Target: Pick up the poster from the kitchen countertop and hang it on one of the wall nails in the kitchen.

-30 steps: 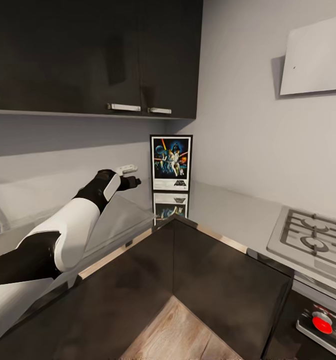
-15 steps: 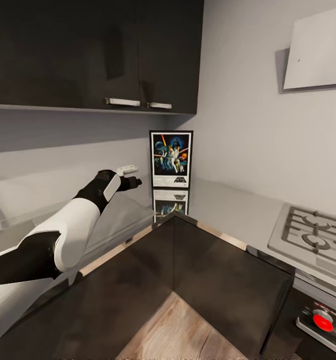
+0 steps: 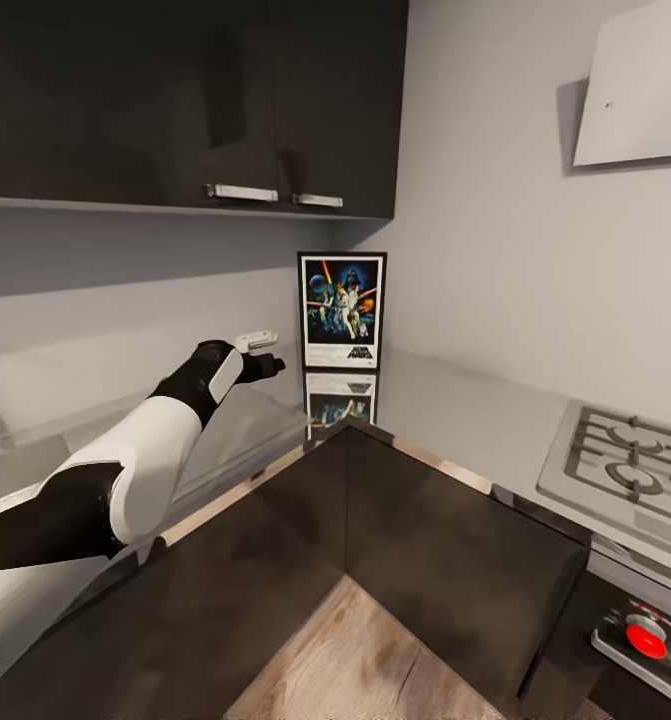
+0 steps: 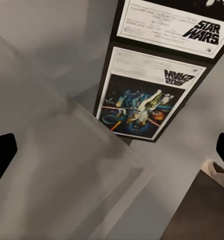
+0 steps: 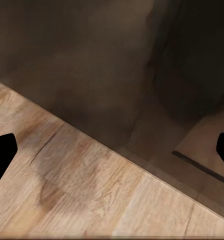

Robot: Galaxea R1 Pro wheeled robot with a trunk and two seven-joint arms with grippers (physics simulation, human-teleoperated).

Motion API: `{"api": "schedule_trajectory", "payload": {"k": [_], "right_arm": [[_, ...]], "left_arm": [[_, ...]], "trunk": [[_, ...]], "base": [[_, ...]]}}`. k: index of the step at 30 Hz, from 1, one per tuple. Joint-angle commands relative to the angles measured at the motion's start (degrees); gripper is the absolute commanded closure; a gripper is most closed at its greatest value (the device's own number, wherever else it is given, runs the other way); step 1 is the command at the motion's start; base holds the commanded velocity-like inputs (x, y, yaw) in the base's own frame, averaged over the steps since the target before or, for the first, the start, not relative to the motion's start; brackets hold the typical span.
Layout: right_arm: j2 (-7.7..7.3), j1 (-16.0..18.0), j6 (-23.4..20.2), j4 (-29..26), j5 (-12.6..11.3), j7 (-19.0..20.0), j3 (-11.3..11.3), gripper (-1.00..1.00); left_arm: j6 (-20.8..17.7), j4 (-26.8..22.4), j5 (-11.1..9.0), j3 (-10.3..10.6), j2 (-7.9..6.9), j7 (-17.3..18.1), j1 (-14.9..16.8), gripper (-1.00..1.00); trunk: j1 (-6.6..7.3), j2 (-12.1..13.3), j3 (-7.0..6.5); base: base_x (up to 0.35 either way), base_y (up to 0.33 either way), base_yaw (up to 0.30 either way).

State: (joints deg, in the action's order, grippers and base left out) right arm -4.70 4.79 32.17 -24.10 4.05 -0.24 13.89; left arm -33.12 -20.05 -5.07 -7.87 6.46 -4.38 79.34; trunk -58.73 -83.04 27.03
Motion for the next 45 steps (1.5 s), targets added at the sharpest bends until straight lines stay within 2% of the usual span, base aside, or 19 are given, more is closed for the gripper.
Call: {"api": "schedule_trajectory", "payload": {"k": [1, 10, 23, 45], "right_arm": [[0.03, 0.05, 0.18, 0.05, 0.43, -0.02, 0.27, -1.0], [0.04, 0.05, 0.22, 0.02, 0.43, -0.02, 0.34, -1.0], [0.04, 0.05, 0.08, 0.27, 0.45, -0.02, 0.33, -1.0], [-0.06, 0.05, -0.01, 1.7, 0.44, 0.07, 0.33, -1.0]], "left_arm": [[-0.28, -0.09, -0.56, -0.2, 0.04, -0.45, 0.03, -1.0], [-0.28, -0.08, -0.56, -0.18, 0.04, -0.46, 0.03, -1.0], [-0.28, -0.08, -0.56, -0.22, -0.02, -0.39, 0.03, -1.0], [-0.28, -0.08, -0.56, -0.23, -0.04, -0.37, 0.03, -1.0]], "trunk": [[0.0, -0.04, 0.16], [0.0, -0.04, 1.01], [0.0, -0.04, 2.18], [0.0, -0.04, 2.33]], "base": [[0.0, 0.0, 0.0], [0.014, -0.015, 0.0], [0.161, -0.081, 0.0], [0.173, 0.011, 0.0]]}}
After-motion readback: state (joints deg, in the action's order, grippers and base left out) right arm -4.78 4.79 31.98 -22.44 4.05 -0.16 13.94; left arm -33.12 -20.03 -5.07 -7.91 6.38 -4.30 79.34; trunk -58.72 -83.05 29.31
